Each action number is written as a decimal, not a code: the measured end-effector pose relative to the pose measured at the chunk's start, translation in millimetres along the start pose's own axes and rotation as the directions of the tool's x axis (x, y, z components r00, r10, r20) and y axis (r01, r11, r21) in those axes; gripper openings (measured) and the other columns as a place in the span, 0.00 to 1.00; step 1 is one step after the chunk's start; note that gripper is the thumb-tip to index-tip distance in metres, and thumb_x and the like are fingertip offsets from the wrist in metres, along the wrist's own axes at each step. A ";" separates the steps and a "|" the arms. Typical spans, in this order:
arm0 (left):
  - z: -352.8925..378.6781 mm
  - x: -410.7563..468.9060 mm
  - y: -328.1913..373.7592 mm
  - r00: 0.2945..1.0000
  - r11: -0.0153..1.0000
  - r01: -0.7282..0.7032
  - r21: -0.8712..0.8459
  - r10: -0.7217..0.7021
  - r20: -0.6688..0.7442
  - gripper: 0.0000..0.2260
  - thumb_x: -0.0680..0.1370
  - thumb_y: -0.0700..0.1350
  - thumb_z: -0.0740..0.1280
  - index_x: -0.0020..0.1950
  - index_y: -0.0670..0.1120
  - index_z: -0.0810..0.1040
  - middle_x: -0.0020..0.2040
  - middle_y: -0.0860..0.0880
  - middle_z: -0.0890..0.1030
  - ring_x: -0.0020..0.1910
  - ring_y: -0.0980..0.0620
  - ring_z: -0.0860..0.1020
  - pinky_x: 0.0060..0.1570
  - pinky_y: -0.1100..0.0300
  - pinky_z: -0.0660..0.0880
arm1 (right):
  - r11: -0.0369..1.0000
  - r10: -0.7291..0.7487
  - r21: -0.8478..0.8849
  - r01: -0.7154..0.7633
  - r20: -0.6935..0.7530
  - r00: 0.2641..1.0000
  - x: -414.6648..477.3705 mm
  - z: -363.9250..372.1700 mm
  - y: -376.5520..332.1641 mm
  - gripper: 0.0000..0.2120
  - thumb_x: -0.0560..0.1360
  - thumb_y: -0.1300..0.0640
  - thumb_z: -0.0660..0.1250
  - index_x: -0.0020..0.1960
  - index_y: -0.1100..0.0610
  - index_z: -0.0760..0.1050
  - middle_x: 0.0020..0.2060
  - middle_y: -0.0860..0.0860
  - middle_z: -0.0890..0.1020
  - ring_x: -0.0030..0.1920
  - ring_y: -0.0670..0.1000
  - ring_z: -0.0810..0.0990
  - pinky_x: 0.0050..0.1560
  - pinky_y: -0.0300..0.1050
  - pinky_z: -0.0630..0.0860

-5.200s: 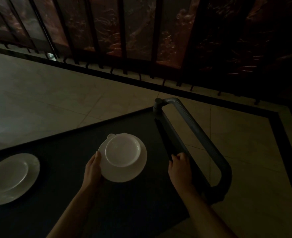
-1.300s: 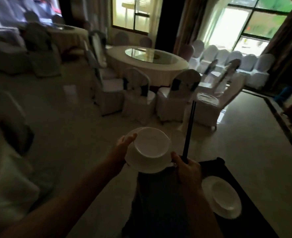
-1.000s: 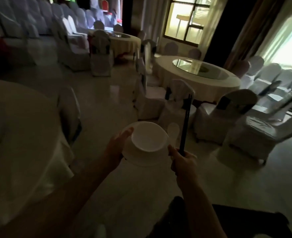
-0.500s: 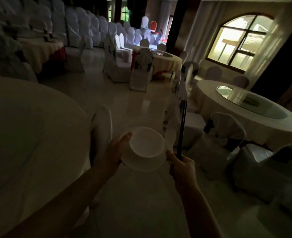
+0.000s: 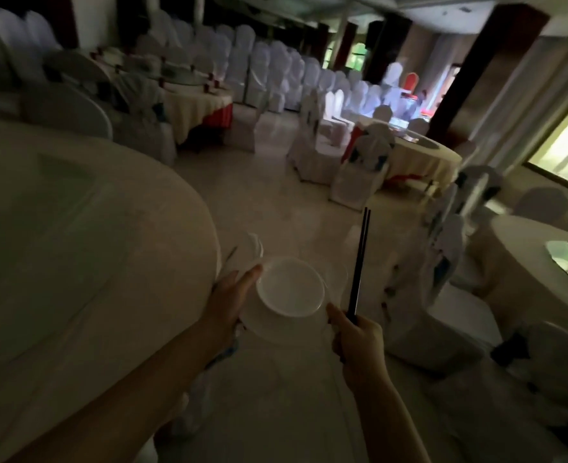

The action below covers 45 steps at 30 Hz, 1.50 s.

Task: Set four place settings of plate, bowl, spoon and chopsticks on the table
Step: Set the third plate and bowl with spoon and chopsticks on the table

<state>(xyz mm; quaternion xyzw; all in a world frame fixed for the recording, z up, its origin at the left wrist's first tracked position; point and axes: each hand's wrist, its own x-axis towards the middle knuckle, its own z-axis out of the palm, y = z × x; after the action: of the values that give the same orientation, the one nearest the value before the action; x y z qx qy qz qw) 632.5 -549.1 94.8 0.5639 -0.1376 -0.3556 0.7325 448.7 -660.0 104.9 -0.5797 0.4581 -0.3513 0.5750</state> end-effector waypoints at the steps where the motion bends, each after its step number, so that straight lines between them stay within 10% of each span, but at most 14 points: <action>1: 6.0 12.7 0.1 1.000 1.000 -0.001 -0.015 0.001 -0.031 0.10 0.77 0.54 0.68 0.54 0.51 0.83 0.51 0.45 0.85 0.47 0.45 0.84 0.43 0.50 0.82 | 1.000 -0.002 -0.011 0.003 0.036 0.999 22.0 2.4 -1.7 0.14 0.72 0.53 0.75 0.30 0.57 0.81 0.21 0.47 0.69 0.20 0.48 0.65 0.22 0.40 0.62; 5: 30.8 59.8 -0.7 0.984 0.998 -0.057 -0.034 0.051 -0.169 0.13 0.77 0.54 0.68 0.57 0.49 0.82 0.50 0.47 0.86 0.40 0.52 0.85 0.30 0.61 0.78 | 0.999 -0.011 -0.032 0.017 0.190 0.982 110.1 13.0 -13.6 0.13 0.72 0.52 0.75 0.30 0.57 0.82 0.21 0.47 0.71 0.21 0.48 0.66 0.22 0.42 0.63; 9: 44.8 99.1 0.2 0.941 0.997 -0.081 0.004 0.078 -0.328 0.16 0.76 0.57 0.68 0.58 0.48 0.82 0.54 0.45 0.84 0.51 0.45 0.82 0.50 0.47 0.80 | 0.997 -0.010 -0.072 0.038 0.350 0.937 178.9 29.2 -27.8 0.13 0.72 0.52 0.75 0.31 0.56 0.82 0.22 0.47 0.73 0.21 0.47 0.67 0.22 0.41 0.65; 15: 41.6 137.9 5.0 0.839 0.996 -0.091 -0.019 0.067 -0.540 0.24 0.71 0.63 0.69 0.61 0.50 0.79 0.56 0.47 0.83 0.54 0.44 0.81 0.53 0.44 0.80 | 0.989 0.011 -0.128 0.077 0.574 0.819 250.4 78.2 -41.6 0.14 0.73 0.52 0.74 0.31 0.57 0.82 0.22 0.48 0.72 0.21 0.47 0.67 0.22 0.40 0.65; 21: 12.4 177.6 5.4 0.714 0.996 -0.090 -0.028 0.045 -0.699 0.20 0.69 0.67 0.68 0.55 0.59 0.80 0.54 0.52 0.83 0.51 0.49 0.82 0.36 0.57 0.78 | 0.982 0.029 -0.148 0.118 0.733 0.679 307.6 156.2 -35.3 0.13 0.72 0.52 0.75 0.32 0.57 0.82 0.22 0.48 0.73 0.20 0.46 0.67 0.22 0.39 0.65; 32: -55.9 242.7 -21.9 0.439 0.995 0.023 -0.095 -0.096 -0.893 0.32 0.74 0.66 0.64 0.73 0.51 0.68 0.65 0.48 0.75 0.51 0.47 0.79 0.38 0.53 0.79 | 0.931 0.163 -0.292 0.219 0.870 0.466 378.2 311.5 0.9 0.10 0.70 0.51 0.77 0.34 0.56 0.84 0.24 0.51 0.79 0.24 0.50 0.74 0.26 0.42 0.72; 45: -105.6 244.6 -71.7 0.164 0.979 0.078 -0.190 -0.200 -0.966 0.18 0.73 0.68 0.62 0.54 0.58 0.76 0.49 0.54 0.80 0.43 0.51 0.80 0.24 0.62 0.74 | 0.813 0.333 -0.338 0.474 0.938 0.098 371.8 449.3 72.7 0.07 0.71 0.53 0.77 0.37 0.56 0.85 0.23 0.49 0.76 0.24 0.48 0.71 0.25 0.42 0.68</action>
<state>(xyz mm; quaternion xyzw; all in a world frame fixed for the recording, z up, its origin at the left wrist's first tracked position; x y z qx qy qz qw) 843.4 -645.5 -54.6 0.6344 0.4325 0.0166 0.6405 983.1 -846.9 -52.7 -0.8249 0.0008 0.2584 0.5028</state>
